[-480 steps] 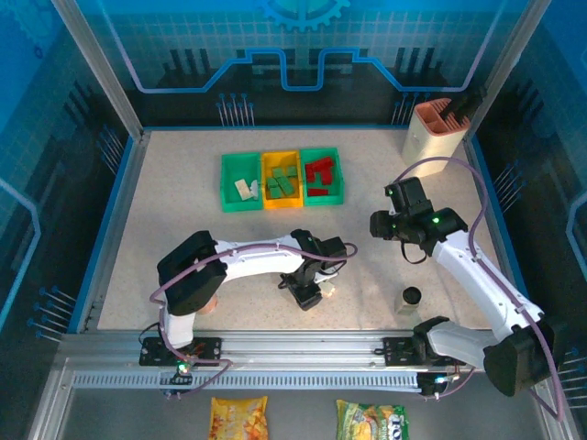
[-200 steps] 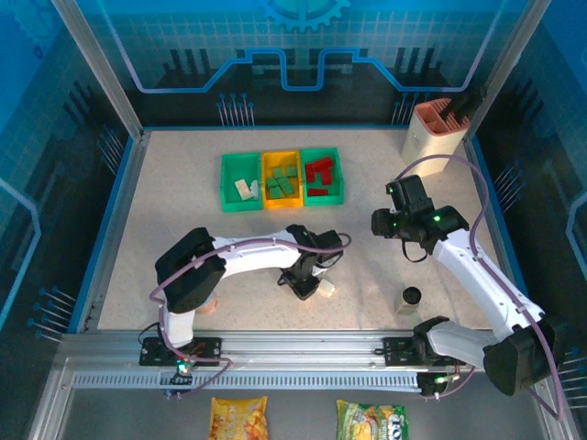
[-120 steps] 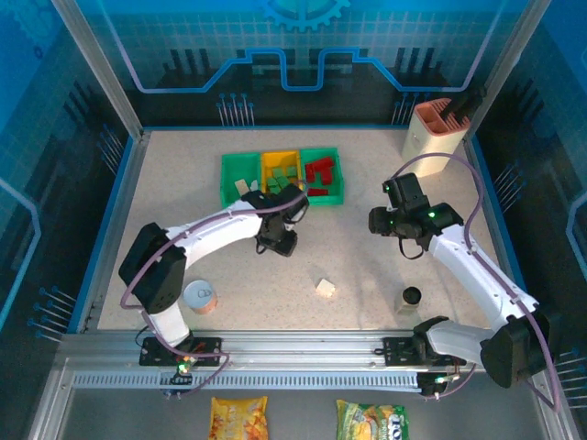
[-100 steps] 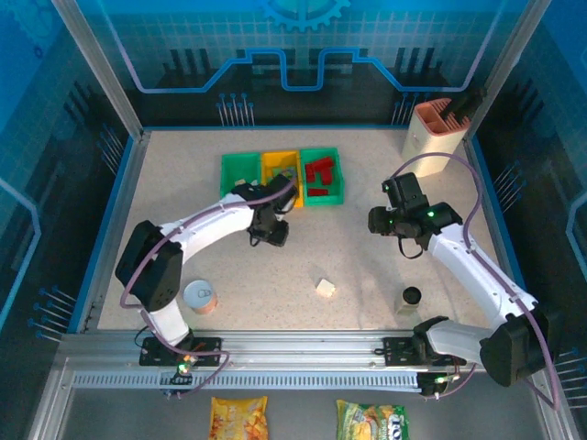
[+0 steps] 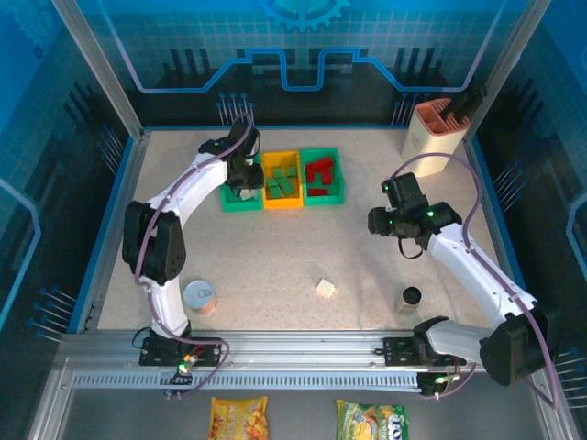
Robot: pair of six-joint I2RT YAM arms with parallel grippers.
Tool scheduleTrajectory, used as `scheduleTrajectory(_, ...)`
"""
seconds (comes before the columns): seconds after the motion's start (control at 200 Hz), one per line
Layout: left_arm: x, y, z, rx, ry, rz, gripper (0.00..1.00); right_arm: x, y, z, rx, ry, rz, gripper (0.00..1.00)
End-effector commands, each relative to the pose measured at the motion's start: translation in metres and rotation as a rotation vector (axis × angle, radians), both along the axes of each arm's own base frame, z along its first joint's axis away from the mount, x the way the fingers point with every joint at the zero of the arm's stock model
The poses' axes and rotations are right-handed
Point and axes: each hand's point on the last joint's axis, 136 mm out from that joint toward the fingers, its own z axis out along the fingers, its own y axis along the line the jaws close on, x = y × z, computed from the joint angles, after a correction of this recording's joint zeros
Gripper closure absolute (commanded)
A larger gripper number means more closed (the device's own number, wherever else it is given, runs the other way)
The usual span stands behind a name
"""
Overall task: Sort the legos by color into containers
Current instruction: Place the lego in the container.
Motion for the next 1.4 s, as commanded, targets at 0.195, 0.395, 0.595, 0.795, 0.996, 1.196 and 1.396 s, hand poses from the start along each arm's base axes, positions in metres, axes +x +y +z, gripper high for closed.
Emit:
scheduleTrajectory(0.195, 0.060, 0.024, -0.026, -0.027, -0.012, 0.113, 0.63, -0.008, -0.002, 0.016, -0.012, -0.018, 0.012, 0.55)
scheduleTrajectory(0.395, 0.087, 0.035, -0.045, -0.010, -0.013, 0.129, 0.63, -0.011, -0.007, 0.019, -0.027, -0.022, 0.003, 0.55)
scheduleTrajectory(0.595, 0.099, 0.038, -0.064, 0.001, 0.024, 0.112, 0.58, -0.015, -0.012, 0.021, -0.043, -0.024, -0.009, 0.55)
scheduleTrajectory(0.795, 0.102, 0.031, -0.047, -0.043, -0.004, 0.094, 0.48, -0.016, -0.014, 0.027, -0.042, -0.033, -0.014, 0.55)
scheduleTrajectory(0.996, 0.091, 0.025, -0.012, -0.072, -0.043, 0.077, 0.48, -0.015, -0.010, 0.029, -0.025, -0.035, -0.008, 0.55)
scheduleTrajectory(1.196, 0.064, 0.014, 0.014, -0.086, -0.055, 0.038, 0.49, -0.017, -0.003, 0.025, -0.003, -0.014, 0.013, 0.55)
scheduleTrajectory(1.396, 0.028, 0.001, 0.025, -0.093, -0.039, -0.021, 0.49, -0.023, 0.008, 0.019, 0.008, 0.005, 0.036, 0.55)
